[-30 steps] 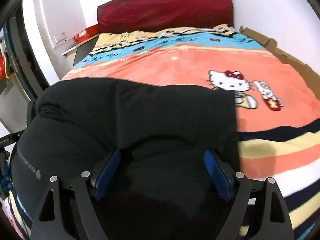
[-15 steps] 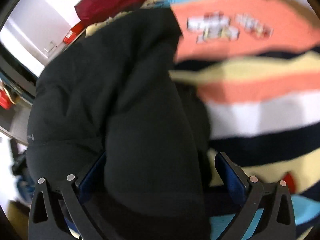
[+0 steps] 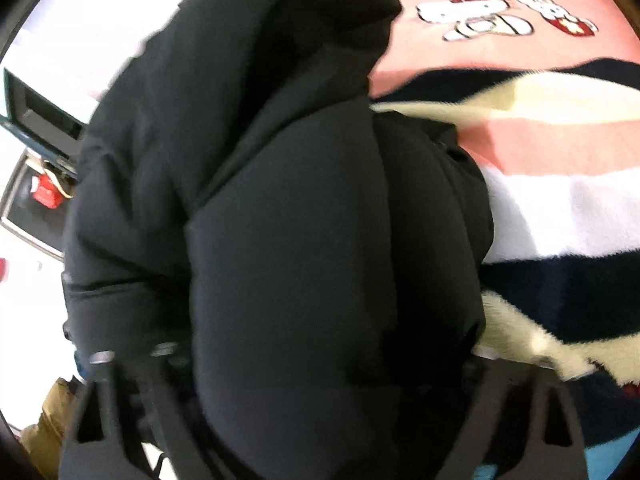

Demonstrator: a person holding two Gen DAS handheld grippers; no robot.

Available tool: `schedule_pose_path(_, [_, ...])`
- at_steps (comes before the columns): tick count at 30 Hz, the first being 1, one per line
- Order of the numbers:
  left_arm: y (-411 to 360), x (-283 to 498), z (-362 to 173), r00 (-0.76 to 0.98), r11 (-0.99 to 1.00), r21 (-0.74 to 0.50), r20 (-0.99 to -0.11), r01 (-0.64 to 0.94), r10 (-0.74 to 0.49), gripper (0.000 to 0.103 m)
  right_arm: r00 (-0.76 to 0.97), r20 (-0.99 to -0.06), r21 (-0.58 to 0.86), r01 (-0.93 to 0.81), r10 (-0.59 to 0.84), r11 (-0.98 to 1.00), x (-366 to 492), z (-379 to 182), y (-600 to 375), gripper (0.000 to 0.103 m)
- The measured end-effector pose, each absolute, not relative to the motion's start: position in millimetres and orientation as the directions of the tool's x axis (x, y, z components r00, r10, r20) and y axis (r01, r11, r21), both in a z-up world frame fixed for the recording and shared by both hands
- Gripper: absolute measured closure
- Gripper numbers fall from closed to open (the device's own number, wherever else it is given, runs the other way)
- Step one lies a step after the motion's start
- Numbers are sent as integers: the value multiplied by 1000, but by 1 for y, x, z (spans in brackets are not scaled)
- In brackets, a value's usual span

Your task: Fold large clothes

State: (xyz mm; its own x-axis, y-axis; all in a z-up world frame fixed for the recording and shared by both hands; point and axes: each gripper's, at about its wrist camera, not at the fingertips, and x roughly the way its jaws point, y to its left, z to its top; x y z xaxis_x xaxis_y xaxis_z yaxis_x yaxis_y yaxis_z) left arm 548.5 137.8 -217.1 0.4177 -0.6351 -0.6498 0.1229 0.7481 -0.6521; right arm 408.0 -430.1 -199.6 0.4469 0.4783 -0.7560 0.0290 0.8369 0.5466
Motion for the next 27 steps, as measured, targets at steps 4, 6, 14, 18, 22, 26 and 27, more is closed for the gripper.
schedule_pose_path(4, [118, 533, -188, 469, 758, -628, -623, 176, -626, 77, 479, -729, 541, -34, 489, 840, 406, -174, -417, 70])
schedule_pose_path(6, [117, 527, -169, 506, 741, -648, -585, 179, -634, 84, 507, -714, 522, -75, 483, 849, 403, -154, -408, 77])
schedule_pose_path(14, [128, 487, -90, 571, 715, -649, -493, 262, -657, 85, 610, -596, 509, -215, 522, 833, 364, -58, -388, 82])
schedule_pose_path(18, [140, 454, -94, 567, 721, -643, -504, 259, -652, 85, 602, -579, 548, -213, 550, 809, 334, -58, -390, 82])
schedule_pose_path(22, [144, 430, -140, 515, 769, -606, -603, 202, -610, 84, 570, -614, 568, -160, 546, 807, 319, -93, -396, 81])
schedule_pose_path(26, [154, 422, -175, 489, 816, -560, -676, 144, -551, 64, 535, -678, 579, -34, 504, 814, 307, -147, -407, 73])
schedule_pose_path(27, [159, 422, -175, 491, 815, -566, -677, 128, -548, 57, 543, -671, 592, -16, 504, 805, 303, -152, -411, 71])
